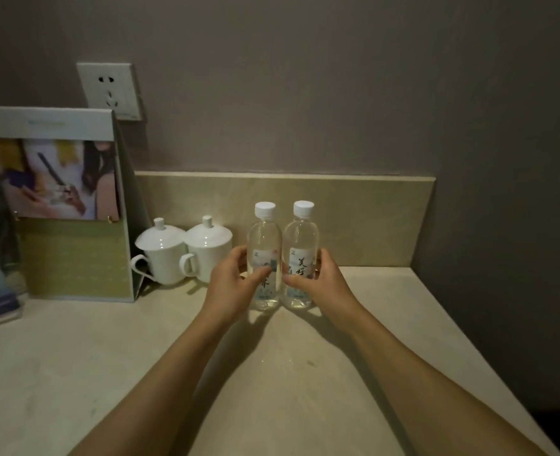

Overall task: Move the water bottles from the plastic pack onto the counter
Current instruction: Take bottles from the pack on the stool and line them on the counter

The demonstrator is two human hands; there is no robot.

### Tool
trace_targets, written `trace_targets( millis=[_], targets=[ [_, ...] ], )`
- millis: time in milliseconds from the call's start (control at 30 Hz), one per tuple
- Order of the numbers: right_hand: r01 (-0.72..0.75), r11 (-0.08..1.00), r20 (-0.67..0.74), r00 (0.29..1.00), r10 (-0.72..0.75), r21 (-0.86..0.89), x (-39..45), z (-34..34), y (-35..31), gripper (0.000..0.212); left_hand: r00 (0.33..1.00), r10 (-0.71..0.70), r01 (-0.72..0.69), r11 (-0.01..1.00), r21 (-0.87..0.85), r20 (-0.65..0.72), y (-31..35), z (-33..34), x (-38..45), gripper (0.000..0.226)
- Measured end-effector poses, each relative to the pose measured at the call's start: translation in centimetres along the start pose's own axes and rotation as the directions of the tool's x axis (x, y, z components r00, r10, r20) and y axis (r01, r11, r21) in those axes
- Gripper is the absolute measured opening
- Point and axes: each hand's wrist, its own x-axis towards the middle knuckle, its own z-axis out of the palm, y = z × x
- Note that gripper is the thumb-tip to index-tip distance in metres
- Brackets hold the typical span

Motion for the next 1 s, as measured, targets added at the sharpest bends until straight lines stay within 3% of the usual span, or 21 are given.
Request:
trace_targets(
  millis=[233, 400, 567, 700, 1000],
  targets=[
    [0.014, 1.000, -0.043, 0.999, -0.013, 0.017, 0.9, 1.9, 0.4, 0.056, 0.998, 0.067, -0.067, 0.998, -0.010, -0.006, -0.9, -0.4, 0.3, 0.032],
    [0.008, 0.998, -0.030, 1.000, -0.010, -0.057, 1.0, 2.1, 0.3, 0.062, 0.996, 0.080, -0.080, 0.997, 0.008, -0.032, -0.9, -0.5, 0.4, 0.037],
    [-0.003, 0.942, -0.077, 0.997, -0.024, -0.336, 0.6, 2.1, -0.6, 0.068, 0.984, 0.061, -0.030, 0.983, 0.182, -0.166, -1.3, -0.4, 0.1, 0.046],
    [-0.102, 0.805, -0.178, 0.984, -0.005, -0.585, -0.3, 2.4, -0.3, 0.066, 0.989, -0.057, 0.100, 0.934, 0.344, -0.134, -2.4, 0.0, -0.4, 0.048],
    [-0.175, 0.836, -0.297, 0.955, 0.015, -0.521, -1.2, 3.9, 0.3, 0.055, 0.985, -0.061, 0.117, 0.926, 0.359, -0.163, -3.6, 1.5, -0.7, 0.049]
  ],
)
